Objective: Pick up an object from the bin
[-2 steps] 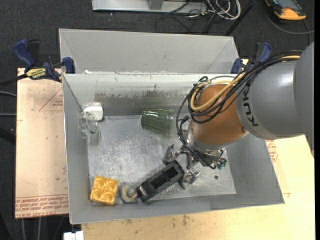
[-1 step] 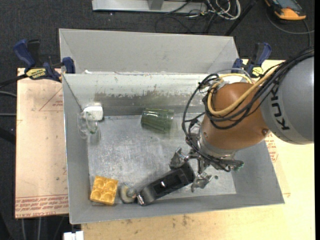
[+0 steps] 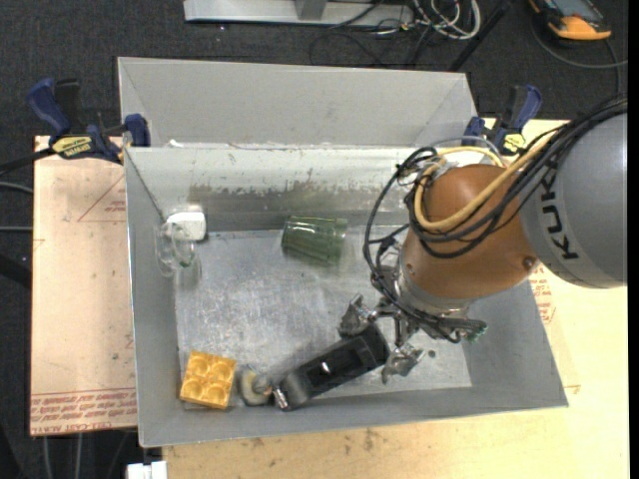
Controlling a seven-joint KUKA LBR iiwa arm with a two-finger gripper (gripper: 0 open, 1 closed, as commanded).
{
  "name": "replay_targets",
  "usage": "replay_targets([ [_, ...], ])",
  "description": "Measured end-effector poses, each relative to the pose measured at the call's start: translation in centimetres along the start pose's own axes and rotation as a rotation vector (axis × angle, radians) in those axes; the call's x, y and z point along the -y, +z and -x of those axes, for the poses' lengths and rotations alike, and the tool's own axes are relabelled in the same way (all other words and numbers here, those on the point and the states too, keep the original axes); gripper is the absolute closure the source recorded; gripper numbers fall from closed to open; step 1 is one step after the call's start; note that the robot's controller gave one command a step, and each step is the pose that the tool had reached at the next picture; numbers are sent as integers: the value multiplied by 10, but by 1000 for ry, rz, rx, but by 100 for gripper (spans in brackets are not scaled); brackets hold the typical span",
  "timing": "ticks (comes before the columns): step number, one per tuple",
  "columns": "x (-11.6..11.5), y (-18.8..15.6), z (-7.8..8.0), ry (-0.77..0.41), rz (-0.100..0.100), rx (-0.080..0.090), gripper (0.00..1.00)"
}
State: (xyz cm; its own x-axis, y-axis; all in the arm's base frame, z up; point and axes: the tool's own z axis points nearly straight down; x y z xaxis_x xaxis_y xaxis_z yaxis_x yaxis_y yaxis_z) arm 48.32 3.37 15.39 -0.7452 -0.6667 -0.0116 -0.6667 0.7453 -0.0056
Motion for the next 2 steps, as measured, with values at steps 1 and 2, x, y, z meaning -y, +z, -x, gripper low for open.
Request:
replay_targets([
  [1, 4, -38, 0, 3, 12, -15, 100],
  [2, 6, -54, 1, 5, 10, -13, 100],
])
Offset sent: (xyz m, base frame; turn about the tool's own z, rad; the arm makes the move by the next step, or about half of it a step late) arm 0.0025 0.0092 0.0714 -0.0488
